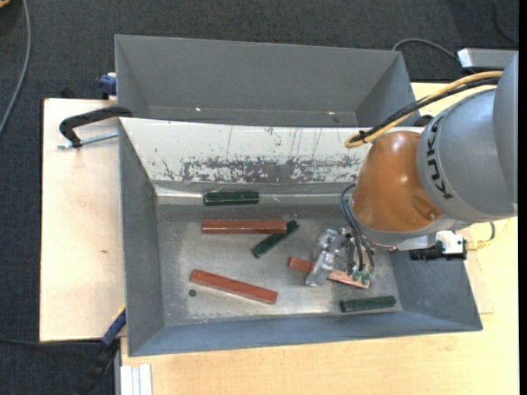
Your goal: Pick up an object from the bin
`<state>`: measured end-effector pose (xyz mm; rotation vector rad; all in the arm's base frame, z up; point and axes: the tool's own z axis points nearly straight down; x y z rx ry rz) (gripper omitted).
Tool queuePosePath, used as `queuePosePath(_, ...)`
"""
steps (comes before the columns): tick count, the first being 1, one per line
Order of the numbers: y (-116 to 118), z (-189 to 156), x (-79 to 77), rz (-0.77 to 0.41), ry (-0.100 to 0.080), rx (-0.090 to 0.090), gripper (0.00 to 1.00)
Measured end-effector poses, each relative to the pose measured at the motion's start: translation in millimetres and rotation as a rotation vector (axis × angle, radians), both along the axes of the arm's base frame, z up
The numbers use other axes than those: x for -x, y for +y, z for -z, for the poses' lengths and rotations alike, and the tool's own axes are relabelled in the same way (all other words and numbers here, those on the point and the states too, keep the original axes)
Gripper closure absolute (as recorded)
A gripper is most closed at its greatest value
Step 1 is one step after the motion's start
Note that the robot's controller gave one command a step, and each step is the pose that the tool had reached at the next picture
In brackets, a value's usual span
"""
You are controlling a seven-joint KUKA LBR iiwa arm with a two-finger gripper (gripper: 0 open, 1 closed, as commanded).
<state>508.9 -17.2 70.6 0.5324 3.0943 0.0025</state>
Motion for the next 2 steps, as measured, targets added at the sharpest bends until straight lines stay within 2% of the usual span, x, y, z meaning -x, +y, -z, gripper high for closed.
queuePosePath(2, 0.2, -11.7, 0.8, 0.0, 0.002, 0.0, 1.0)
